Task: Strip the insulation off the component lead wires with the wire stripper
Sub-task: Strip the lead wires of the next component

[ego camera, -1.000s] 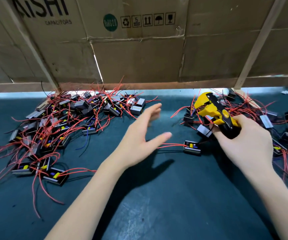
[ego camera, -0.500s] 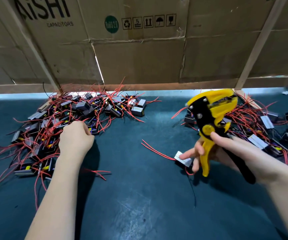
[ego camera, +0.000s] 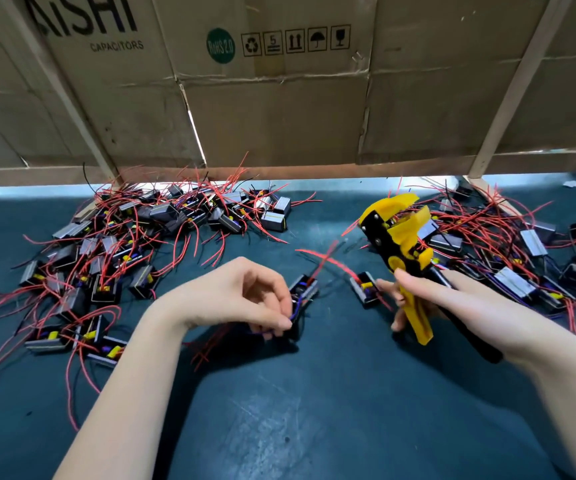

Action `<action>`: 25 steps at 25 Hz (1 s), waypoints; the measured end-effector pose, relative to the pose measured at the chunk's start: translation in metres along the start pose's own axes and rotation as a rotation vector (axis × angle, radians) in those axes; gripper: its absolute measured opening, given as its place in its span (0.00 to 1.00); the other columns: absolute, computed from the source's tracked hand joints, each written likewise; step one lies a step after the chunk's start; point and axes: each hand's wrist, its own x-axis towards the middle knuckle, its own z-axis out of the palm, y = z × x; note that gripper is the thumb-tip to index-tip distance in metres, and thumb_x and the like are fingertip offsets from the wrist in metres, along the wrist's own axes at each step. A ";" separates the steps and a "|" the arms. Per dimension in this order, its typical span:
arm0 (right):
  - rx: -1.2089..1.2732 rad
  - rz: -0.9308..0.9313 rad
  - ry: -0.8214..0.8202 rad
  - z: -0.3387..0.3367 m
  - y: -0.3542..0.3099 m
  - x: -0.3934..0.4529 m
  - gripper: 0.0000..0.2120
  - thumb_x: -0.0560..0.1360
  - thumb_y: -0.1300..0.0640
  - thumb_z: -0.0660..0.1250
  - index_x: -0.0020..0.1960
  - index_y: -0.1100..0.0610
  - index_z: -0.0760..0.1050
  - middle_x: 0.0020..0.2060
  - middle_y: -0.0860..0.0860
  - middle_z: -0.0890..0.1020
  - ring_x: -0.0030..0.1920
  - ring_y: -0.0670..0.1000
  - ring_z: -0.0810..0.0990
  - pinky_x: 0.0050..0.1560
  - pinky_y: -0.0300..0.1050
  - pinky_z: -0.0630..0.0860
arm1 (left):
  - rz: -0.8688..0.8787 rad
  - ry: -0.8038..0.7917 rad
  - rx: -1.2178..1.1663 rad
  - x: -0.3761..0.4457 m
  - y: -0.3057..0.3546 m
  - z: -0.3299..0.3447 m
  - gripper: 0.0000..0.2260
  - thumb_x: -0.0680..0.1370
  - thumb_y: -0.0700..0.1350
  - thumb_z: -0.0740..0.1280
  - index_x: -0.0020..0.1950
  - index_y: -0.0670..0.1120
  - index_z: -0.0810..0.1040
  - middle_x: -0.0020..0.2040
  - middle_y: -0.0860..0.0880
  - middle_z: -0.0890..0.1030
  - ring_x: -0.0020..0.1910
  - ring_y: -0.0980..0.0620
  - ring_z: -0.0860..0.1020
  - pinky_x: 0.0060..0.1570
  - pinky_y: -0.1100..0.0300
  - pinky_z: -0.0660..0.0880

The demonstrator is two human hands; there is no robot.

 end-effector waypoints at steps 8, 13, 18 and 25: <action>0.378 -0.027 -0.074 -0.036 0.010 0.027 0.28 0.67 0.30 0.71 0.39 0.57 0.78 0.45 0.66 0.79 0.48 0.61 0.83 0.46 0.50 0.79 | 0.115 0.622 0.078 0.018 -0.003 0.005 0.06 0.75 0.46 0.73 0.42 0.44 0.82 0.33 0.49 0.79 0.32 0.56 0.74 0.36 0.63 0.72; 0.461 0.147 -0.412 -0.005 0.024 0.034 0.27 0.70 0.33 0.70 0.46 0.59 0.77 0.46 0.59 0.77 0.54 0.69 0.81 0.51 0.58 0.79 | -0.006 0.573 0.548 0.034 0.002 0.039 0.20 0.64 0.65 0.76 0.48 0.55 0.80 0.43 0.56 0.78 0.39 0.56 0.74 0.44 0.57 0.74; 0.431 0.154 -0.154 0.001 0.015 0.036 0.32 0.62 0.34 0.77 0.51 0.57 0.74 0.39 0.53 0.78 0.45 0.67 0.84 0.63 0.76 0.67 | -0.075 0.484 0.640 0.033 0.004 0.033 0.10 0.69 0.55 0.74 0.47 0.56 0.79 0.39 0.56 0.79 0.42 0.54 0.77 0.44 0.56 0.76; 0.460 0.104 0.404 -0.023 0.011 0.038 0.16 0.72 0.41 0.65 0.40 0.54 0.73 0.39 0.49 0.80 0.50 0.65 0.84 0.62 0.62 0.73 | -0.183 1.105 0.694 0.009 -0.021 -0.016 0.10 0.72 0.43 0.74 0.52 0.52 0.83 0.48 0.51 0.85 0.54 0.44 0.81 0.56 0.53 0.73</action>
